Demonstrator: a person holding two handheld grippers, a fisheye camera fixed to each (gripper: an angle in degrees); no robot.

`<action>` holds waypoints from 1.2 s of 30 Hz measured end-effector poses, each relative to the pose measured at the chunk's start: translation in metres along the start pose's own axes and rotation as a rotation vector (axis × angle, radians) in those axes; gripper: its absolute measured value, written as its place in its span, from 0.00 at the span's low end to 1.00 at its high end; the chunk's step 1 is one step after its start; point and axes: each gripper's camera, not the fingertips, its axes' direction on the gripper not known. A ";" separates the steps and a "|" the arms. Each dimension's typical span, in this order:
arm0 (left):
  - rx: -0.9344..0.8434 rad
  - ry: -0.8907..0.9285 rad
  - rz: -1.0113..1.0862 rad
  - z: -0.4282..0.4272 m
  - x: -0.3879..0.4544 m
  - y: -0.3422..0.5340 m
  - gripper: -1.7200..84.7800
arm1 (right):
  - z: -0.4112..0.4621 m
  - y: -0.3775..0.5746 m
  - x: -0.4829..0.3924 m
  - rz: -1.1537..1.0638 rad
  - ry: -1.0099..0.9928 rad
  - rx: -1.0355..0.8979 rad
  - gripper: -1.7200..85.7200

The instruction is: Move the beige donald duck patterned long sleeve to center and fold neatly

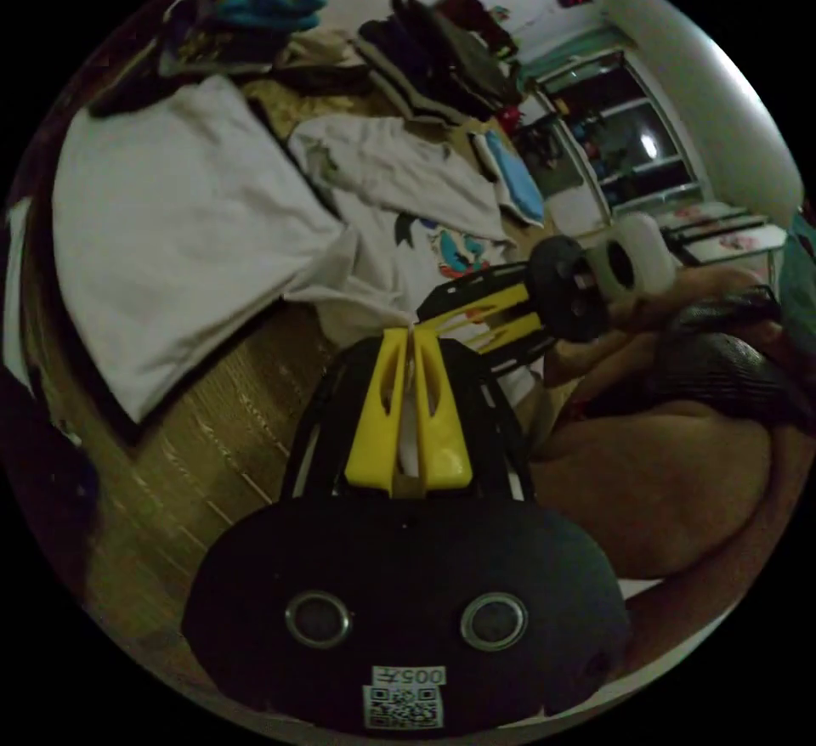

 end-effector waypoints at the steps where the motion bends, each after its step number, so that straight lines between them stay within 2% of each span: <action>1: 0.002 -0.013 0.056 -0.019 0.014 -0.006 0.03 | -0.020 0.001 0.004 0.009 -0.055 0.059 0.02; 3: 0.042 -0.037 0.130 -0.050 0.033 -0.016 0.03 | -0.051 0.002 0.015 0.024 -0.117 0.147 0.02; 8: 0.283 -0.202 0.287 -0.141 0.086 -0.059 0.03 | -0.135 -0.007 0.061 0.060 -0.207 0.323 0.02; 12: 0.449 -0.273 0.244 -0.195 0.102 -0.084 0.03 | -0.198 -0.023 0.103 0.085 -0.238 0.398 0.02; 17: 0.733 -0.176 0.132 -0.238 0.092 -0.084 0.02 | -0.233 -0.028 0.134 0.140 -0.354 0.445 0.02; 20: 0.805 -0.114 0.079 -0.241 0.079 -0.083 0.02 | -0.240 -0.023 0.145 0.166 -0.377 0.438 0.02; 24: 0.823 0.001 0.089 -0.227 0.075 -0.096 0.02 | -0.250 0.008 0.165 0.187 -0.408 0.416 0.02; 26: 0.739 0.083 0.169 -0.206 0.088 -0.126 0.02 | -0.260 0.029 0.174 0.176 -0.408 0.408 0.02; 30: 0.630 0.015 0.229 -0.167 0.114 -0.185 0.02 | -0.296 0.101 0.209 0.248 -0.305 0.456 0.01; 32: 0.566 0.163 0.268 -0.135 0.123 -0.232 0.02 | -0.315 0.142 0.230 0.301 -0.289 0.508 0.01; 36: 0.391 0.276 0.369 -0.065 0.154 -0.310 0.02 | -0.354 0.257 0.280 0.469 -0.248 0.628 0.01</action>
